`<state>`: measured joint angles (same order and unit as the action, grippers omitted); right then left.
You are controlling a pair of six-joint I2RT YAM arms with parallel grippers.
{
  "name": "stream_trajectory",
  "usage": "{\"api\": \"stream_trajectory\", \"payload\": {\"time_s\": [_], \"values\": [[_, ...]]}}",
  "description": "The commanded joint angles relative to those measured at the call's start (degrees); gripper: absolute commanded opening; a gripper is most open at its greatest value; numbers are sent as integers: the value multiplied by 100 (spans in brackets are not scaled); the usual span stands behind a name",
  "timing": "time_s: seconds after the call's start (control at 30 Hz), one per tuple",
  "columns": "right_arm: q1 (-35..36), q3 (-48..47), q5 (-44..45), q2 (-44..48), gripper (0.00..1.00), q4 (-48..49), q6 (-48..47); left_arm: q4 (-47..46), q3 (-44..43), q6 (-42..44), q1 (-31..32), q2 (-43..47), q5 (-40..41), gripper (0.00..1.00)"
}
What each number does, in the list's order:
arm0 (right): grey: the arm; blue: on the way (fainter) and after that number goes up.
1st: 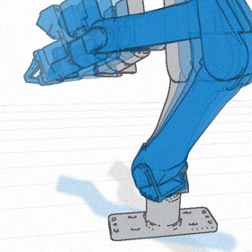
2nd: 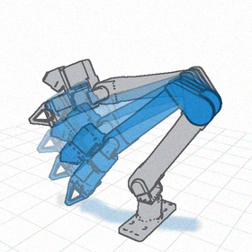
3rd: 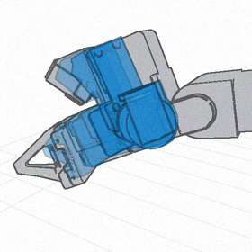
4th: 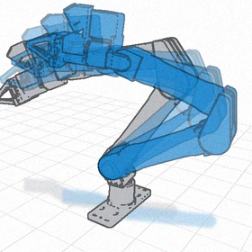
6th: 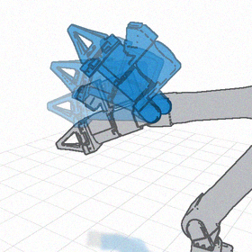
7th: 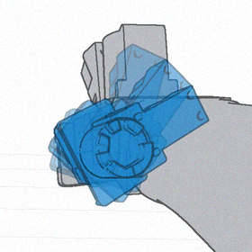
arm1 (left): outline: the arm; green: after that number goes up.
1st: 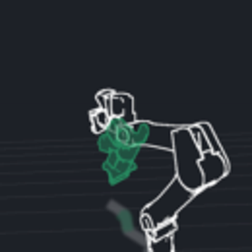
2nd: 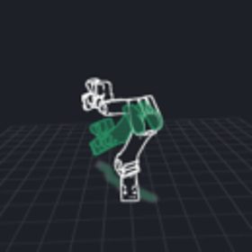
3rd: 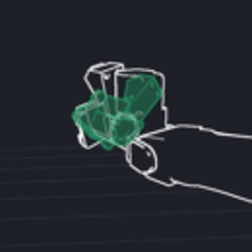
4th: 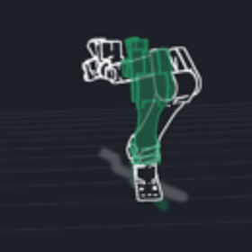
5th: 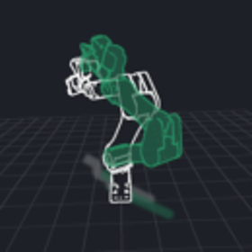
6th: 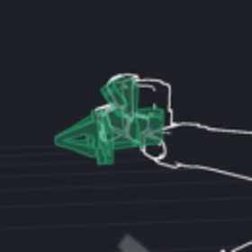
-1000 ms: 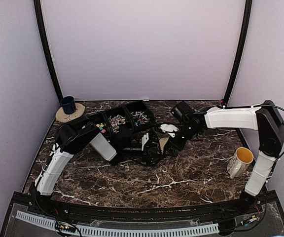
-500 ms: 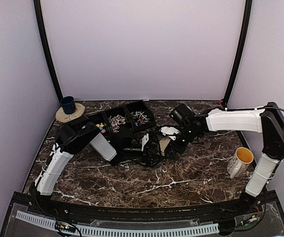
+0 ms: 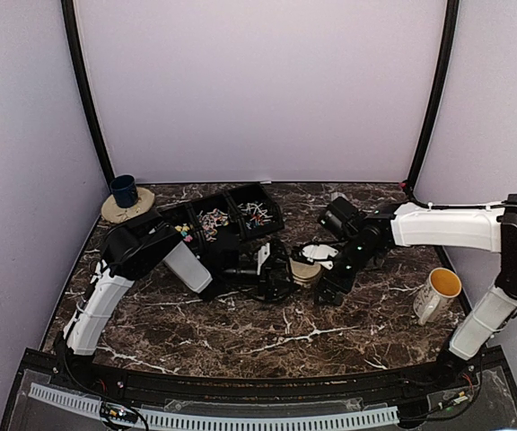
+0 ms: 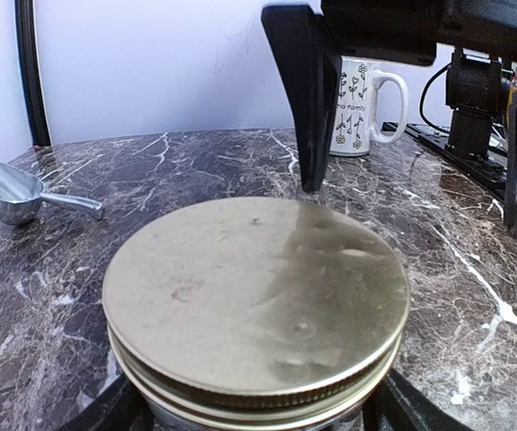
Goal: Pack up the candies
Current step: Screw the bottle lid onto the packing bottle.
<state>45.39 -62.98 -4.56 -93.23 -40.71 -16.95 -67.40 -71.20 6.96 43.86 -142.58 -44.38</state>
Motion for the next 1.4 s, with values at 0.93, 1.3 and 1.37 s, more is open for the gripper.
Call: {"api": "stream_trajectory", "payload": {"time_s": [0.93,1.3,1.37], "values": [[-556,-1570,-2306,-881,97,-377,-4852,2774,-84,1345,-197,-656,-2418,75],[-557,-1428,-2544,-1174,97,-210,-4885,2828,-122,1354,-200,-679,-2440,75],[-557,-1402,-2596,-1188,97,-172,-4851,2831,-121,1352,-202,-683,-2441,75]]}}
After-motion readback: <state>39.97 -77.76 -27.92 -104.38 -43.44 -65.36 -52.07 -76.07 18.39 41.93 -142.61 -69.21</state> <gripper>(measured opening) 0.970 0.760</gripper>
